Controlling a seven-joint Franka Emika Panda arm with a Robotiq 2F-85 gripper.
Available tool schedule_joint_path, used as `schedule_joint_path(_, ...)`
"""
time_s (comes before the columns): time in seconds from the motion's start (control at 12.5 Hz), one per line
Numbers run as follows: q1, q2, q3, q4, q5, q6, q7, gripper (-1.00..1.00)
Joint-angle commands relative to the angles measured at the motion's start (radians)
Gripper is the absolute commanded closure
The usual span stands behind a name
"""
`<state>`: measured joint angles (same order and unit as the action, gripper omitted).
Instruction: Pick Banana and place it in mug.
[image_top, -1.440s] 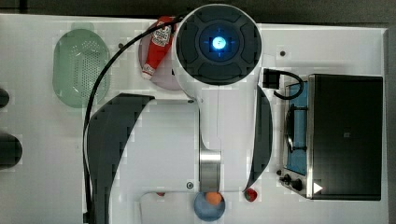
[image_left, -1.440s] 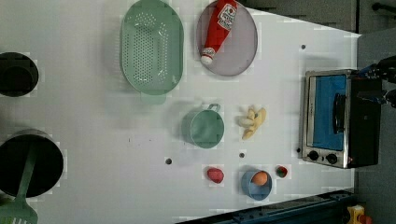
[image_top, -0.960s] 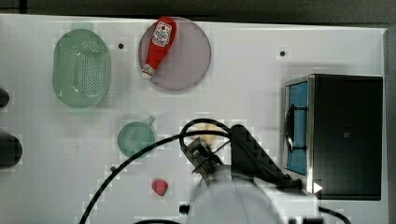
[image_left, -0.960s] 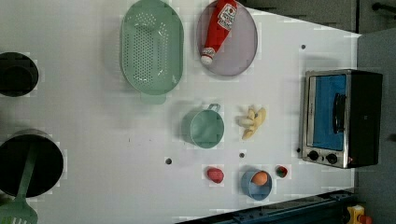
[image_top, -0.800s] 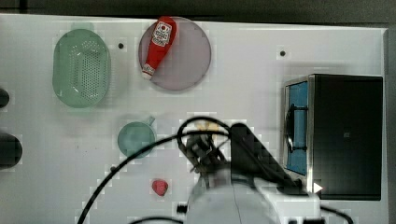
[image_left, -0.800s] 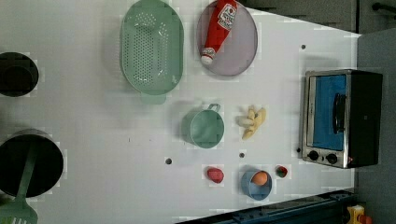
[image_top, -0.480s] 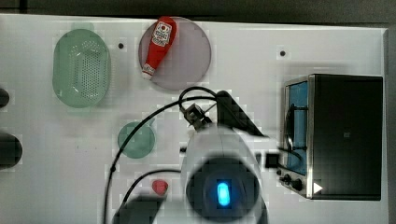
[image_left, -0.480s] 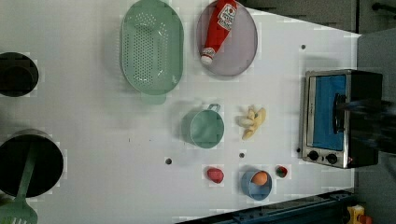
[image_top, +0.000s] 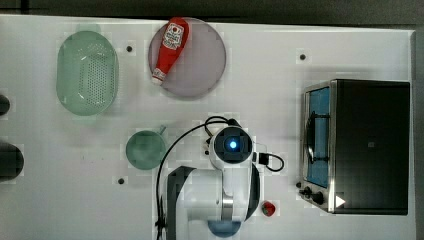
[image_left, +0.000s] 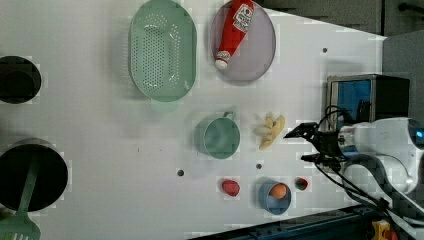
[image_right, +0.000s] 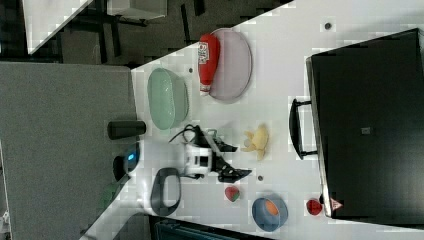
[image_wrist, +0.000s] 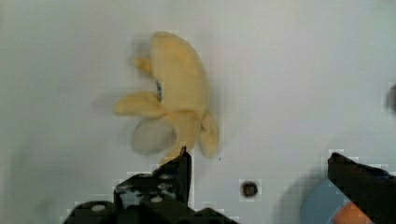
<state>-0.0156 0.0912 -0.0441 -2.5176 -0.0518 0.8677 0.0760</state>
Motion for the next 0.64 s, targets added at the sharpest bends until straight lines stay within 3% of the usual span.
schedule_joint_path(0.08, 0.017, 0.008, -0.005, 0.025, 0.005, 0.125, -0.010, -1.00)
schedule_joint_path(0.64, 0.017, 0.218, 0.004, 0.026, 0.008, 0.346, -0.010, -1.00)
